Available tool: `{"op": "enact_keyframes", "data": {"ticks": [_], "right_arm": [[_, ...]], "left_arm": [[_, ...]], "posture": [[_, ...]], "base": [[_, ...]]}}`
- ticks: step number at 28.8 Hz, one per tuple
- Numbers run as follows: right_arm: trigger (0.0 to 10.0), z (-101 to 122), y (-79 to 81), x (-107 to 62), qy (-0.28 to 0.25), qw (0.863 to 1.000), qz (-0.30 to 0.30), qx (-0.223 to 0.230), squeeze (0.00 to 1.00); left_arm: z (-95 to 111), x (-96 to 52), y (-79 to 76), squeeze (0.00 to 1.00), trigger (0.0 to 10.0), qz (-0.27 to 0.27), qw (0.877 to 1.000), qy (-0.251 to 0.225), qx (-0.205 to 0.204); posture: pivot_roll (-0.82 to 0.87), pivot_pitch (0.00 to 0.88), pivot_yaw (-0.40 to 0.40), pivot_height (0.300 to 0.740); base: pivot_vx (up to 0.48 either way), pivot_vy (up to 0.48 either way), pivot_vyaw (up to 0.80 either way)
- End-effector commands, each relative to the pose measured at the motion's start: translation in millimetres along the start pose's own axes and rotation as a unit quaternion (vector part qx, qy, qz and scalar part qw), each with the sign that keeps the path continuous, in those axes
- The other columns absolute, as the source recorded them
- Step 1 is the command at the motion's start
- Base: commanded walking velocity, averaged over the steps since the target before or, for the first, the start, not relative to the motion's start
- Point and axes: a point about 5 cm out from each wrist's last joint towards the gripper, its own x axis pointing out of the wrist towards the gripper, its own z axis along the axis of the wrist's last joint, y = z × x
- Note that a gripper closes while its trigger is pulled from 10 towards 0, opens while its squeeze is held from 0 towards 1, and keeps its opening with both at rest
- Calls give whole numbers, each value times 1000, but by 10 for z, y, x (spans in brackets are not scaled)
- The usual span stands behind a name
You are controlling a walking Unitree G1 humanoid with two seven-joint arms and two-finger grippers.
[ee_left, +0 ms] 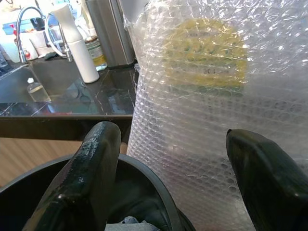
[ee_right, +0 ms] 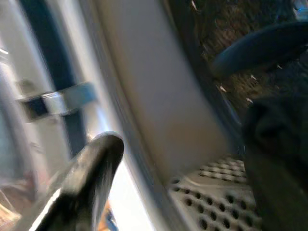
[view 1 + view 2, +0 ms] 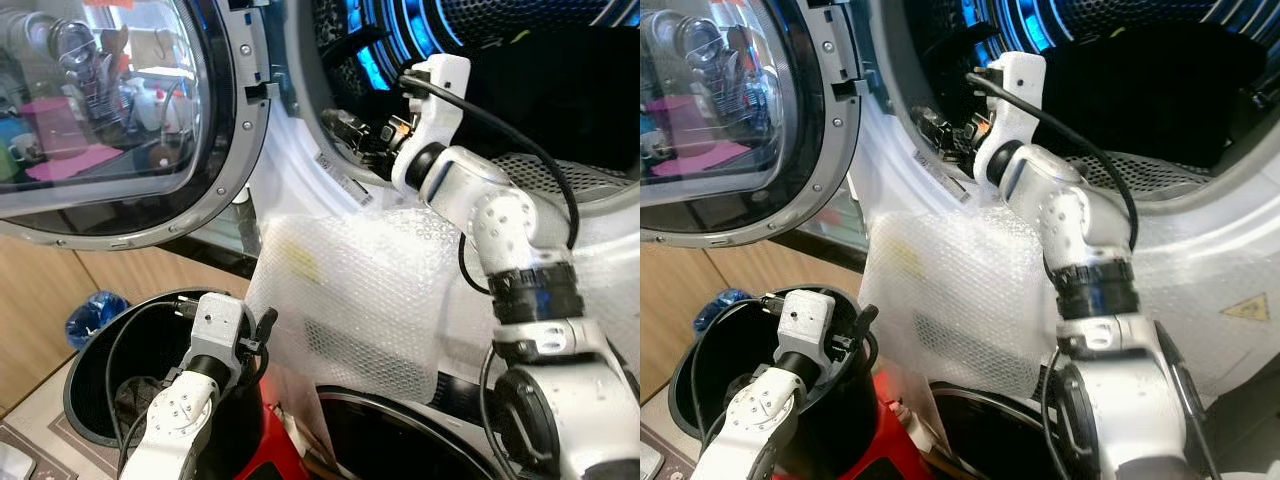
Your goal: Clothes washing
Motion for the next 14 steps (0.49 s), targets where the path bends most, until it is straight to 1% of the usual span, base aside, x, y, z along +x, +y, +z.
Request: {"op": "enact_keyframes", "data": {"ticks": [1, 3, 4, 5, 6, 7, 8, 9, 10, 11, 12, 14], "right_arm": [[10000, 115, -70, 39, -7, 999, -30, -28, 0], [10000, 131, -91, 46, -8, 999, -36, -32, 0], [10000, 185, -184, 42, -11, 997, -63, -41, 0], [10000, 210, -228, 35, -13, 996, -75, -44, 0], [10000, 254, -329, 4, -15, 994, -99, -50, 0], [10000, 271, -375, -14, -16, 993, -110, -52, 0], [10000, 271, -375, -14, -16, 993, -110, -52, 0], [10000, 315, -494, -62, -17, 988, -141, -61, 0], [10000, 337, -569, -100, -17, 985, -160, -68, 0], [10000, 378, -704, -174, -17, 977, -195, -87, 0], [10000, 387, -739, -194, -17, 974, -205, -93, 0], [10000, 391, -754, -203, -17, 973, -209, -96, 0]], "left_arm": [[18, -25, 41, 0, 10000, 9, 1000, 2, 6], [21, -25, 45, 0, 10000, 10, 1000, 2, 6], [23, -28, 57, 0, 10000, 13, 1000, 2, 6], [24, -31, 61, 0, 10000, 14, 1000, 2, 6], [20, -38, 60, 0, 10000, 14, 1000, 3, 7], [17, -43, 57, 0, 10000, 14, 1000, 4, 7], [17, -43, 57, 0, 10000, 14, 1000, 4, 7], [10, -52, 51, 0, 10000, 12, 1000, 5, 8], [8, -55, 49, 0, 10000, 12, 1000, 6, 8], [4, -64, 47, 0, 10000, 10, 1000, 7, 9], [3, -66, 47, 0, 10000, 10, 1000, 7, 9], [2, -68, 47, 0, 10000, 10, 1000, 7, 9]], "posture": [[1, 0, 75, 740], [1, 0, 75, 740], [0, 0, 75, 740], [-1, 0, 74, 740], [-2, 0, 75, 740], [-1, 0, 75, 740], [-1, 0, 75, 740], [0, 0, 75, 740], [1, 0, 76, 740], [5, 0, 73, 740], [5, 0, 73, 740], [5, 0, 73, 740]], "base": [[0, 0, 0], [0, 0, 0], [0, 0, 0], [0, 0, 0], [0, 0, 0], [0, 0, 0], [0, 0, 0], [0, 0, 0], [0, 0, 0], [0, 0, 0], [0, 0, 0], [0, 0, 0]]}}
